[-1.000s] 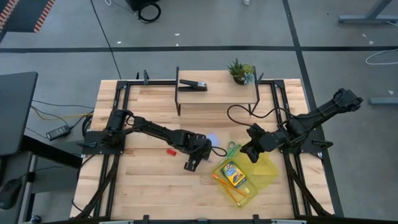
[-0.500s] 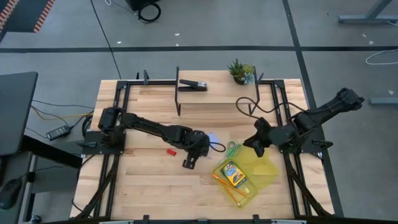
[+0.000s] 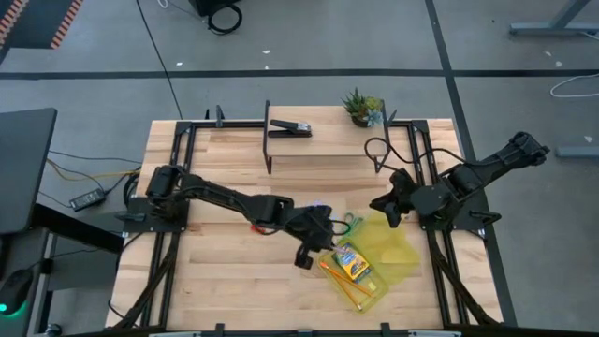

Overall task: Pack school essentials
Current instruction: Put the violet pen into the yellow supply box, then put the green scissors into the yellow supply box

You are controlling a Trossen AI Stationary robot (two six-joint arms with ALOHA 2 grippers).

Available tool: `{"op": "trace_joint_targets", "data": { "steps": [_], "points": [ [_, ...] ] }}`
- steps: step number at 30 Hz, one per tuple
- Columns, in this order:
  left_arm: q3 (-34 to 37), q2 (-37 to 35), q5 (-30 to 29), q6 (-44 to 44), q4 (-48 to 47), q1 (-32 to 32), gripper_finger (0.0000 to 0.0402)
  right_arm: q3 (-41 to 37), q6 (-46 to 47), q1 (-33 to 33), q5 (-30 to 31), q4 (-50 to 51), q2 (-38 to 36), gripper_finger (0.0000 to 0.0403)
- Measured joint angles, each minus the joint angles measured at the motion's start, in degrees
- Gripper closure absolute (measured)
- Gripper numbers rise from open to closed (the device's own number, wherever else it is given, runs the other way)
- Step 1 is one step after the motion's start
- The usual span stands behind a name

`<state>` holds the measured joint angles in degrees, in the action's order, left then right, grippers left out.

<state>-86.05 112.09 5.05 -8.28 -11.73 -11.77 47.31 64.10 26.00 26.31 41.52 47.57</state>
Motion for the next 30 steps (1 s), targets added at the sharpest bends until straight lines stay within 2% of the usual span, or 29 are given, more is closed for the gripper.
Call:
{"op": "trace_joint_targets", "data": {
  "steps": [7,10,18,23,26,30],
  "points": [
    [-8.4,6.9,1.6,0.4,6.4,-2.3,0.0373,0.0,2.3,0.0,1.8,4.7,-2.2,0.0309],
    [-12.2,10.7,4.2,-0.5,7.4,-3.3,0.037,0.0,3.4,0.0,2.5,5.7,-3.6,0.0309],
    [-15.9,18.1,6.9,-1.4,7.6,-5.2,0.0366,0.0,3.8,0.0,3.9,5.6,-4.8,0.0309],
    [-15.9,19.3,6.5,-2.3,5.3,-5.1,0.0337,0.0,3.8,0.0,3.9,5.6,-4.6,0.0309],
    [-15.9,19.3,6.0,-5.7,3.8,-5.2,0.0305,0.0,3.8,0.0,3.9,5.5,-4.5,0.0309],
    [-15.9,18.6,6.0,-6.0,2.2,-5.5,0.026,0.0,3.8,0.0,3.9,5.5,-4.5,0.0309]
  ]
}}
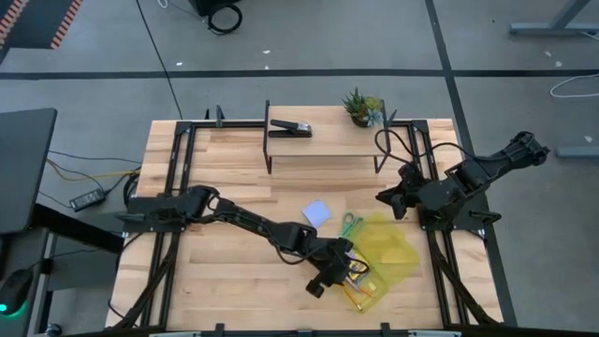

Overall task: Pack school essentials
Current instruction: Put the green scissors into the yellow supply box

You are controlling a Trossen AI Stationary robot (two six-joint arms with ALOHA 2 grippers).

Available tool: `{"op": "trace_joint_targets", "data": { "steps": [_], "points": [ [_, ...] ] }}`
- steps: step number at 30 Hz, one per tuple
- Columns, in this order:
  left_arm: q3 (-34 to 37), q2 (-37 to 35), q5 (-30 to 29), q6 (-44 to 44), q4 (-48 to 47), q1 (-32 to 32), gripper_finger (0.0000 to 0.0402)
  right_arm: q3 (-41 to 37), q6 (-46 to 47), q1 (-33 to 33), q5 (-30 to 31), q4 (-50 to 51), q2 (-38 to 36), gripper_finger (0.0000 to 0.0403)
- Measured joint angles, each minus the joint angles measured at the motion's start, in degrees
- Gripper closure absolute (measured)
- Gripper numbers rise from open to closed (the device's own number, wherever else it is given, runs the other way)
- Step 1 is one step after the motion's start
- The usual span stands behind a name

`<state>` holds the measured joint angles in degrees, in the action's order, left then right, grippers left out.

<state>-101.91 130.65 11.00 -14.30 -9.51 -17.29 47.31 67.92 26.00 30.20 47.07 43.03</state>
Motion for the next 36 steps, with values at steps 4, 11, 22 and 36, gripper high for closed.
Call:
{"op": "trace_joint_targets", "data": {
  "steps": [4,11,22,36],
  "points": [
    [-0.1,-3.0,-1.6,0.4,-4.0,0.2,0.0235,0.0,0.4,0.0,0.0,0.0,0.0,0.0309],
    [0.0,-5.9,-4.6,0.2,-13.6,2.9,0.0277,0.0,1.6,0.0,-1.1,0.7,3.3,0.0309],
    [12.2,-17.6,-6.2,0.0,-15.7,4.4,0.0361,0.0,-0.5,-2.7,-9.1,1.8,12.8,0.0309],
    [32.2,-36.4,-11.0,5.7,-10.8,5.0,0.0374,0.0,-13.8,-13.6,-21.7,-9.0,28.4,0.0306]
  ]
}}
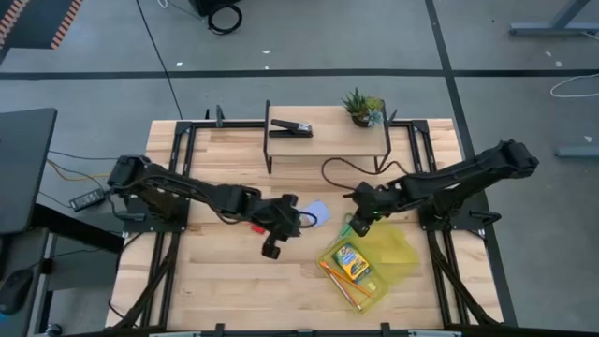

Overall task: Pack school essentials
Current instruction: Put the green scissors into the yellow supply box

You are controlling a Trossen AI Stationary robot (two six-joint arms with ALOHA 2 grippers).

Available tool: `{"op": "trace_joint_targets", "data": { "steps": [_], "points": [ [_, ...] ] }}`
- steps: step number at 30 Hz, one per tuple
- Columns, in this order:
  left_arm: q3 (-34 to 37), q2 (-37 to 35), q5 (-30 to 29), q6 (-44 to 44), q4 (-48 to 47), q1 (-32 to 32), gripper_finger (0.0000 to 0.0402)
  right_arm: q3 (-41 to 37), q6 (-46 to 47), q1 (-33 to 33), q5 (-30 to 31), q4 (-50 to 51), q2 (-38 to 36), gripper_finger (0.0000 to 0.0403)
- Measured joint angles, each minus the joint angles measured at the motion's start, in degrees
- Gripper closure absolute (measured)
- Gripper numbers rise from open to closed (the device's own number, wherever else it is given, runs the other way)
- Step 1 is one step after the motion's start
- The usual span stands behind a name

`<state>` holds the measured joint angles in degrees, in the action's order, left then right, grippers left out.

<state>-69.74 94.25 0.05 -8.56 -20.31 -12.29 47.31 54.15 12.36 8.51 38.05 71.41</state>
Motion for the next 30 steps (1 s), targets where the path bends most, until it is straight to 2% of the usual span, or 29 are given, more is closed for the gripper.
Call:
{"op": "trace_joint_targets", "data": {
  "steps": [7,13,20,30],
  "points": [
    [7.1,-8.6,-4.5,3.5,0.2,-0.1,0.0377,0.0,-3.0,-2.3,-1.5,-1.6,6.0,0.0273],
    [13.4,-16.5,-6.0,8.0,-1.6,-0.1,0.0379,0.0,-7.8,-3.9,-3.1,-3.7,11.1,0.024],
    [18.7,-25.5,-7.7,11.4,-3.8,-0.1,0.0379,0.1,-11.7,-6.5,-3.3,-4.0,14.3,0.0238],
    [18.8,-31.1,-10.5,12.0,-12.7,0.1,0.0384,0.1,-22.3,-7.9,-4.1,-5.4,17.1,0.0246]
  ]
}}
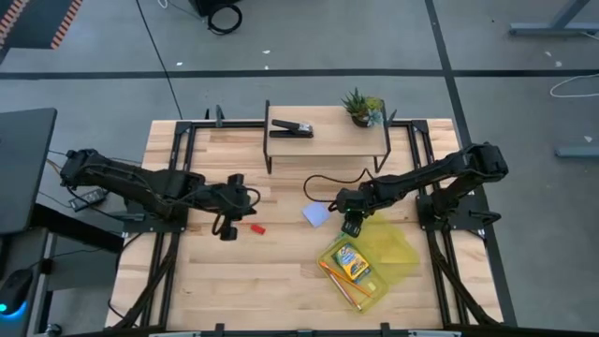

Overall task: Pack school essentials
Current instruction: Put the green scissors into the yellow supply box

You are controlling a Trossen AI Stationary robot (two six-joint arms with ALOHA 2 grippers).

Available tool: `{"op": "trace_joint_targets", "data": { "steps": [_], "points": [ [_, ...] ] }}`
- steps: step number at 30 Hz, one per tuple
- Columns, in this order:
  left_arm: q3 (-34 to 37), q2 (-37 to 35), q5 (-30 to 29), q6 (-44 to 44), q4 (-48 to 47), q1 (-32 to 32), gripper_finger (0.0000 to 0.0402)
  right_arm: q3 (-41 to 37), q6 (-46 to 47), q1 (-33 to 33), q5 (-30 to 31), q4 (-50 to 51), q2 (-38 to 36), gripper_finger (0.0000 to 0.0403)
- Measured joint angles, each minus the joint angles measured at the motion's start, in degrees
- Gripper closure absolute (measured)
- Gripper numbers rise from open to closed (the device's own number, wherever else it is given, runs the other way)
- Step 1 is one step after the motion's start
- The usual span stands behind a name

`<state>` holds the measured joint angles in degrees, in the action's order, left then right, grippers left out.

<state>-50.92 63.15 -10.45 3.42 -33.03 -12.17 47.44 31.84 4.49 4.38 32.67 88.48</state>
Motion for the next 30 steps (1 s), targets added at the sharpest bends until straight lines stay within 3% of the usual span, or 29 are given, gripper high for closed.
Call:
{"op": "trace_joint_targets", "data": {
  "steps": [6,20,30],
  "points": [
    [0.0,-1.8,-0.1,0.1,-3.5,0.0,0.0389,0.0,-4.0,-0.1,2.0,-1.3,2.4,0.0247],
    [0.0,-2.2,0.1,3.8,-3.4,-0.3,0.0383,-1.5,-8.0,-1.1,-0.2,-3.8,4.4,0.0252],
    [-2.5,-2.6,0.2,4.5,-3.6,-0.3,0.0383,-2.0,-10.6,-1.1,-0.4,-5.3,4.3,0.0341]
  ]
}}
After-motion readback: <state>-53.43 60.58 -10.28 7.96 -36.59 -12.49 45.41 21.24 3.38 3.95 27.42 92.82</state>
